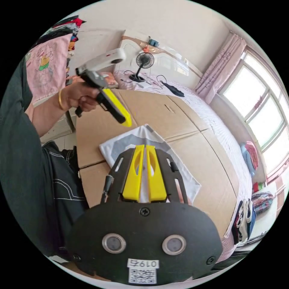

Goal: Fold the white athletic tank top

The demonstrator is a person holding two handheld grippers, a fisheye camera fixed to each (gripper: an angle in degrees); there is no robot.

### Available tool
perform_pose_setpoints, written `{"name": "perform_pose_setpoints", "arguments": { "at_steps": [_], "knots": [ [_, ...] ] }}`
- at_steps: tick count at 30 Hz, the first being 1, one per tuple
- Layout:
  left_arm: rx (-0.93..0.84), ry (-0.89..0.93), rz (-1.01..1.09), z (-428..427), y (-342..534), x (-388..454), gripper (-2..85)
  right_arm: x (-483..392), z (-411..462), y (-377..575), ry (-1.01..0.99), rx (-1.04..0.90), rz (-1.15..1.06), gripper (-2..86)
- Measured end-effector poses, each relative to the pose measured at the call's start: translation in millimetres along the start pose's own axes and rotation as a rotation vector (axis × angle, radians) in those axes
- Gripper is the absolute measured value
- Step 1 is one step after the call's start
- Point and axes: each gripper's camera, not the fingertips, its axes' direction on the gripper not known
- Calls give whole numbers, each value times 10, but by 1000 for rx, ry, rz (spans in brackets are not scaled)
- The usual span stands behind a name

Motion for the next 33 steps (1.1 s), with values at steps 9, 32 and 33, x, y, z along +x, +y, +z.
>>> {"name": "perform_pose_setpoints", "arguments": {
  "at_steps": [9,32,33],
  "knots": [
    [-60,120,-108,19,560,-113,15,641,-214,114,-77,-39,111,-8],
    [-59,278,-115,181,415,-843,11,1468,-853,-674,-257,-69,105,11],
    [-60,280,-115,183,410,-856,11,1498,-872,-714,-264,-64,105,10]
  ]
}}
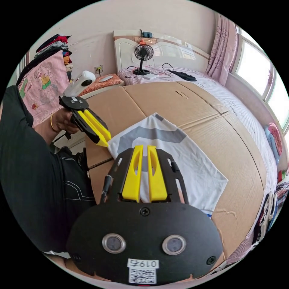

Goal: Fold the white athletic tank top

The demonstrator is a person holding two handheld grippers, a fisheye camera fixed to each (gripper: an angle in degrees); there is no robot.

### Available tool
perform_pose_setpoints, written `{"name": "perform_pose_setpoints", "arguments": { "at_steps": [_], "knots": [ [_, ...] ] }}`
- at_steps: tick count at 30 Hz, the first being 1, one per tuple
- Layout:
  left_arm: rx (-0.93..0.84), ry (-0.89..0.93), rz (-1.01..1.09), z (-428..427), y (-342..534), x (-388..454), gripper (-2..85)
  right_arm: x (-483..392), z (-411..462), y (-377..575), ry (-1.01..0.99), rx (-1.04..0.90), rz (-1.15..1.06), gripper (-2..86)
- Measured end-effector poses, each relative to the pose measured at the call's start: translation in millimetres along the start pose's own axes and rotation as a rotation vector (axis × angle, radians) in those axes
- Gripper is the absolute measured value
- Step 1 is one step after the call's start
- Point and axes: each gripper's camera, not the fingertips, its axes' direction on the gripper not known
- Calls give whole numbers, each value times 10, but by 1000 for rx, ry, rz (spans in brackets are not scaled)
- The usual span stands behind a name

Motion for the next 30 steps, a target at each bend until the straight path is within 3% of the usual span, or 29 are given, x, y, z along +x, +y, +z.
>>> {"name": "perform_pose_setpoints", "arguments": {
  "at_steps": [3,10,18,30],
  "knots": [
    [-10,-2,-3,-13,-19,-61,14,98,-138,-257,-3,24,-18,2],
    [-23,-15,12,-61,-64,-116,16,599,-353,-975,275,-69,-93,-8],
    [-34,-39,38,-85,-106,-127,17,1457,-623,-1683,-59,-298,-284,59],
    [-32,-61,46,-149,-112,-120,10,1996,-1006,-2418,-64,-397,-399,-1]
  ]
}}
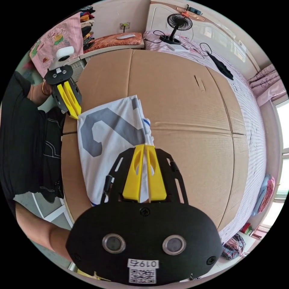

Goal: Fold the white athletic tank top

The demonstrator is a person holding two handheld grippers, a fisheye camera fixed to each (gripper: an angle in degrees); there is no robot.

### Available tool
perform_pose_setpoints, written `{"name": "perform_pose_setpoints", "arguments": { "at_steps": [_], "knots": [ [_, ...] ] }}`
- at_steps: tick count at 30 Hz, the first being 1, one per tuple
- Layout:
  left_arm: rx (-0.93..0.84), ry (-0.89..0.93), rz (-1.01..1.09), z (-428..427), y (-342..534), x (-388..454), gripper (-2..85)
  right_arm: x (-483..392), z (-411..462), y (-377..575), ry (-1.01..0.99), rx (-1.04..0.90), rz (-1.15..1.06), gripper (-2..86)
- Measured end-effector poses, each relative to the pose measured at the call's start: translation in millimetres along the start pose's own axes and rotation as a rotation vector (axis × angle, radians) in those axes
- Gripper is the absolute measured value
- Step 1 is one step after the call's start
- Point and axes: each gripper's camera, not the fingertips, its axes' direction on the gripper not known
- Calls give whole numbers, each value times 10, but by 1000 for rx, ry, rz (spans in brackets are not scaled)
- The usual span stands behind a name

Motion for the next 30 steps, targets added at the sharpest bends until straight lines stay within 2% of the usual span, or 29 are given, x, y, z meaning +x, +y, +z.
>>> {"name": "perform_pose_setpoints", "arguments": {
  "at_steps": [10,16,25,30],
  "knots": [
    [-36,-54,29,-43,-20,115,6,672,-454,-21,-63,11,37,-2],
    [-45,-47,27,-60,-29,120,7,1046,-817,210,-70,47,78,57],
    [-57,-63,40,-79,-31,196,9,1606,-1030,599,-216,1,69,44],
    [-62,-69,40,-86,-25,244,8,1761,-1080,711,-204,-15,64,1]
  ]
}}
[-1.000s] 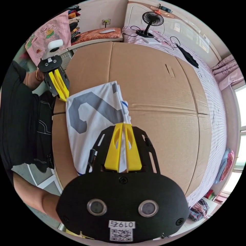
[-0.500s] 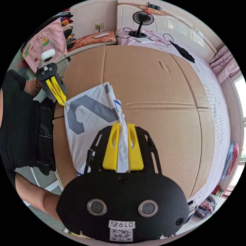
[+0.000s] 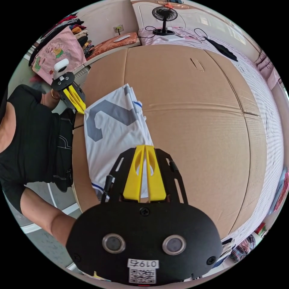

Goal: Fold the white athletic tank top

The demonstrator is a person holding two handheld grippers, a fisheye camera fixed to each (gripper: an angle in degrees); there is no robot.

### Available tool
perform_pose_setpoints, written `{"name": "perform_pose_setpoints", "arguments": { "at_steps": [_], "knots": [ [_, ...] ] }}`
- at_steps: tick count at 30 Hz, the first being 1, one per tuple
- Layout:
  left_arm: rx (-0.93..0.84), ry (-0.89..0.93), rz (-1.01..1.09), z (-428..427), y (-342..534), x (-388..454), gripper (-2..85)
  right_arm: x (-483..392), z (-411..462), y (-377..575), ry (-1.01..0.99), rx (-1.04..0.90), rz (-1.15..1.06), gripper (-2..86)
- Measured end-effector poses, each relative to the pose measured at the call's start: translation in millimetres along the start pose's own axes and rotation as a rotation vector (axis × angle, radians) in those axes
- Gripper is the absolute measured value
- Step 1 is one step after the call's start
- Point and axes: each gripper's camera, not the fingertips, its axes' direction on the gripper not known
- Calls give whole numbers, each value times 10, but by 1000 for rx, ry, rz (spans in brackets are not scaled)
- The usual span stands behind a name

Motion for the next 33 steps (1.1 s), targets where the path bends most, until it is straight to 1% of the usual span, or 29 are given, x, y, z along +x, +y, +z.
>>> {"name": "perform_pose_setpoints", "arguments": {
  "at_steps": [5,7,10,11,15,20,23,25,29,33],
  "knots": [
    [-8,-11,1,-3,13,77,9,179,-83,199,-36,32,21,7],
    [-11,-9,0,0,13,94,9,221,-90,299,-22,31,43,42],
    [-12,-1,-3,9,20,121,10,330,-225,576,-13,92,102,58],
    [-13,-2,-1,13,23,142,10,391,-294,724,-29,128,134,60],
    [-19,-14,11,33,25,225,10,568,-359,1185,-115,168,228,63],
    [-22,-22,18,78,42,356,11,699,-225,1751,-175,185,355,80],
    [-23,-25,19,109,52,439,11,728,-119,1981,-212,207,393,83],
    [-24,-29,20,133,58,498,11,727,-49,2088,-229,211,404,76],
    [-25,-29,16,200,78,632,11,663,102,2299,-209,203,402,15],
    [-23,-18,7,265,103,751,11,620,213,2492,-221,223,409,-1]
  ]
}}
